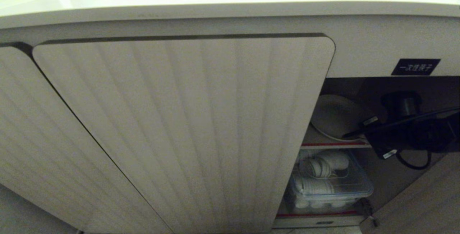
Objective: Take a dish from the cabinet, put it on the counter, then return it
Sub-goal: Put it back into the cabinet
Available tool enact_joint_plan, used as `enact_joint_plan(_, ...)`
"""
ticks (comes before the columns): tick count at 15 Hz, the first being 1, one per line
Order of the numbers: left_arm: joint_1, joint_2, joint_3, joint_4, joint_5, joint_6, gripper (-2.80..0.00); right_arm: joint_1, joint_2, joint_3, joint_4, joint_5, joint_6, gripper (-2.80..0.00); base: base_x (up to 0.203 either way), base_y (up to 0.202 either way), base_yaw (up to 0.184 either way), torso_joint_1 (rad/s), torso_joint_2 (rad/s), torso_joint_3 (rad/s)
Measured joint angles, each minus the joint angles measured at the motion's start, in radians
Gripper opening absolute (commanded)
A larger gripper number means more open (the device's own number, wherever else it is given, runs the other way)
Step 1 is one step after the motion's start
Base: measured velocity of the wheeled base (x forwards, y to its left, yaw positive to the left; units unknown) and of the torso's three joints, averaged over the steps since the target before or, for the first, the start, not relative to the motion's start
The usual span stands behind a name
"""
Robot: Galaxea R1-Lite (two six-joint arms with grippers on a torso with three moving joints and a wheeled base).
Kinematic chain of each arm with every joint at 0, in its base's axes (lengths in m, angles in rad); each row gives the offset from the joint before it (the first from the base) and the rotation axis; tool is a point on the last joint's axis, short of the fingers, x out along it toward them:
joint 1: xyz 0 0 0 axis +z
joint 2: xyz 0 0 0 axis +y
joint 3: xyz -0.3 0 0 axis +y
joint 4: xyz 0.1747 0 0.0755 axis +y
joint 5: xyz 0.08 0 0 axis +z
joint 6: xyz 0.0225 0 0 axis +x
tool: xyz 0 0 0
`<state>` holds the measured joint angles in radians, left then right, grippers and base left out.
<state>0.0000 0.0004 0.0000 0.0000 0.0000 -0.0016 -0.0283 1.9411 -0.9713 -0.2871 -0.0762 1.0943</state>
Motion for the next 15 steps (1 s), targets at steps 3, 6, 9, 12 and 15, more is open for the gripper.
enact_joint_plan(3, 0.000, 0.000, 0.000, 0.000, 0.000, 0.000, -2.80, -0.001, 0.000, 0.000, 0.001, -0.014, -0.001, -2.80, 0.000, 0.000, 0.000, 0.000, 0.00, 0.000)
enact_joint_plan(6, 0.000, 0.000, 0.000, 0.000, 0.000, 0.000, -2.80, -0.001, 0.003, -0.010, 0.008, -0.014, -0.004, -2.80, 0.000, 0.000, 0.000, 0.000, 0.00, 0.000)
enact_joint_plan(9, 0.000, 0.000, 0.000, 0.000, 0.000, 0.000, -2.80, -0.001, 0.008, -0.012, 0.012, -0.012, -0.002, -2.80, 0.000, 0.000, 0.000, 0.000, 0.00, 0.000)
enact_joint_plan(12, 0.000, 0.000, 0.000, 0.000, 0.000, 0.000, -2.80, -0.001, 0.017, -0.013, 0.013, -0.012, 0.001, -2.80, 0.000, 0.000, 0.000, 0.000, 0.00, 0.000)
enact_joint_plan(15, 0.000, 0.000, 0.000, 0.000, 0.000, 0.000, -2.80, -0.001, 0.025, -0.023, 0.015, -0.008, 0.004, -2.80, 0.000, 0.000, 0.000, 0.000, 0.00, 0.000)
